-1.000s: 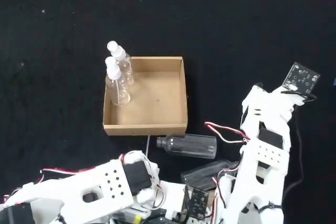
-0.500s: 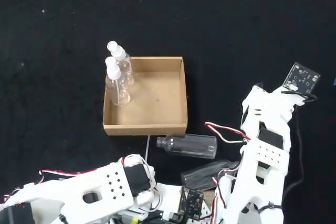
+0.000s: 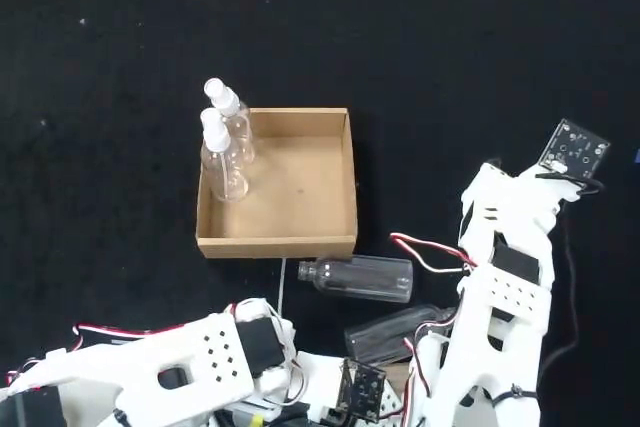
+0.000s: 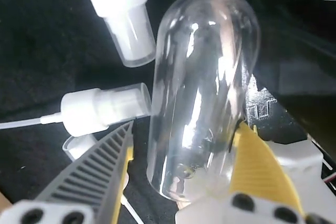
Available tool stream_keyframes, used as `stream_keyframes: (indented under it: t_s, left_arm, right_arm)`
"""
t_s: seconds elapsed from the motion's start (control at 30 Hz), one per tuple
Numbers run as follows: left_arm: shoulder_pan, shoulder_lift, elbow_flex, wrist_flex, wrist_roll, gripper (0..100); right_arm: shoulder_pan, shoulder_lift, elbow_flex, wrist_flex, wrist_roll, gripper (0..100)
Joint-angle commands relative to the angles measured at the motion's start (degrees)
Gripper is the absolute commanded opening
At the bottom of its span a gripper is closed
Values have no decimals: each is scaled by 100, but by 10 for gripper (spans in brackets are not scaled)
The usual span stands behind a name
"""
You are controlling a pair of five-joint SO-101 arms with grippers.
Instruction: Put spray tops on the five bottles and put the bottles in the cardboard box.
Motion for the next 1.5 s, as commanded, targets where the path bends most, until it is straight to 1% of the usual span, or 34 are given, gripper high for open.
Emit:
stream_keyframes:
  t_s: [0.0,0.17,0.23,0.33,0.37,0.53,0.6,0.73,0.8,0.9,1.0,1.13,1.23,1.47]
  left_arm:
    - [75,-132,-66,-158,9,274]
    - [75,-132,31,-229,-9,270]
    - [75,-132,101,-246,-18,220]
    - [75,-132,145,-229,9,111]
    - [75,-132,145,-220,9,95]
    - [31,-141,66,-202,9,128]
    - [22,-141,-101,35,-18,127]
    - [-92,-141,-927,1037,-53,127]
    - [-426,-141,-1429,1530,-325,127]
    - [-1244,-123,-2079,2163,-914,127]
    - [-2123,-88,-2580,2541,-1336,127]
    - [-3073,-105,-2800,2549,-1670,127]
    - [-3530,-70,-2756,2549,-1943,127]
    - [-4567,-70,-2695,2549,-2268,127]
  right_arm:
    - [70,57,-382,18,-53,131]
    - [70,57,-382,18,-53,131]
    - [70,57,-382,18,-53,131]
    - [70,57,-382,18,-53,131]
    - [70,57,-382,18,-53,131]
    - [70,57,-374,18,-53,131]
    - [70,57,-374,18,-53,131]
    - [62,57,-374,18,-53,131]
    - [62,57,-374,18,-53,131]
    - [62,57,-374,18,-53,131]
    - [62,57,-374,18,-53,131]
    - [53,57,-374,18,-53,131]
    - [53,57,-374,18,-53,131]
    - [53,57,-374,18,-53,131]
